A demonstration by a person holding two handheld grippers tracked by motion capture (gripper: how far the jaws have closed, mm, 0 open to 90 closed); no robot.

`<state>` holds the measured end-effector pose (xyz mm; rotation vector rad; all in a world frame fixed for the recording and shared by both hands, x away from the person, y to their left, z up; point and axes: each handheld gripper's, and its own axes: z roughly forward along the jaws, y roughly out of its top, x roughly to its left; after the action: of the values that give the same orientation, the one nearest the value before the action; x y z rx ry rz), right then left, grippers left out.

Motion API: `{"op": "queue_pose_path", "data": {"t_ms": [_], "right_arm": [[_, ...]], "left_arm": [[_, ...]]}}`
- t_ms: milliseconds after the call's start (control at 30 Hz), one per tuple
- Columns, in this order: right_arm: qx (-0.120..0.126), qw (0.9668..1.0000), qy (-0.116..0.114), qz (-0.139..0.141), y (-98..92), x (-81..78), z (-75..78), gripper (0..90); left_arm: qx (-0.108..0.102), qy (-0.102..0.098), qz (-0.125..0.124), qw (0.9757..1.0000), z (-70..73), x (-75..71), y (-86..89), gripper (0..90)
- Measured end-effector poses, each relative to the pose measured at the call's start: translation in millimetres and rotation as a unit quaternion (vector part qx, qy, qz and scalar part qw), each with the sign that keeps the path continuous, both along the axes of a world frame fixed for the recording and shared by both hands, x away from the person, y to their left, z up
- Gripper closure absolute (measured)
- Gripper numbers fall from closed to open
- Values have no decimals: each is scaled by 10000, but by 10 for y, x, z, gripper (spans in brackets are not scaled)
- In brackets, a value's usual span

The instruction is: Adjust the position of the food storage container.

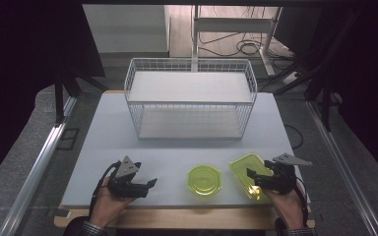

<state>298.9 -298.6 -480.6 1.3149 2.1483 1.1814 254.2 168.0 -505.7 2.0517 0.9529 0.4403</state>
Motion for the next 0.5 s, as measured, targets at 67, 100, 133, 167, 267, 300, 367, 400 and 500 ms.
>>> {"op": "queue_pose_path", "data": {"t_ms": [67,100,133,167,267,300,367,400,500], "right_arm": [[-20,10000,-6,48,9,-8,3,208],[-28,10000,-14,58,14,-12,6,219],[-27,10000,-14,73,22,-19,11,236],[-52,9999,-23,94,29,-26,18,255],[-79,9998,1,204,68,-47,32,323],[-78,9996,27,270,83,-53,32,357],[-102,9991,97,395,127,-66,30,430],[-111,9988,134,460,155,-75,30,466],[-141,9968,190,766,247,-105,35,582]], "left_arm": [[-8,-1,-45,10000,7,-7,-6,251],[-7,-3,-66,10000,8,-10,-9,266],[-16,12,-84,10000,7,-12,-11,281],[-7,17,-100,9999,4,-12,-10,292],[52,16,-86,9999,-16,-2,-4,296],[60,7,-70,10000,-23,1,-1,290],[69,-41,-40,10000,-33,5,7,270],[53,-65,-31,10000,-37,7,11,257],[41,-116,26,9999,-44,10,24,222]]}}
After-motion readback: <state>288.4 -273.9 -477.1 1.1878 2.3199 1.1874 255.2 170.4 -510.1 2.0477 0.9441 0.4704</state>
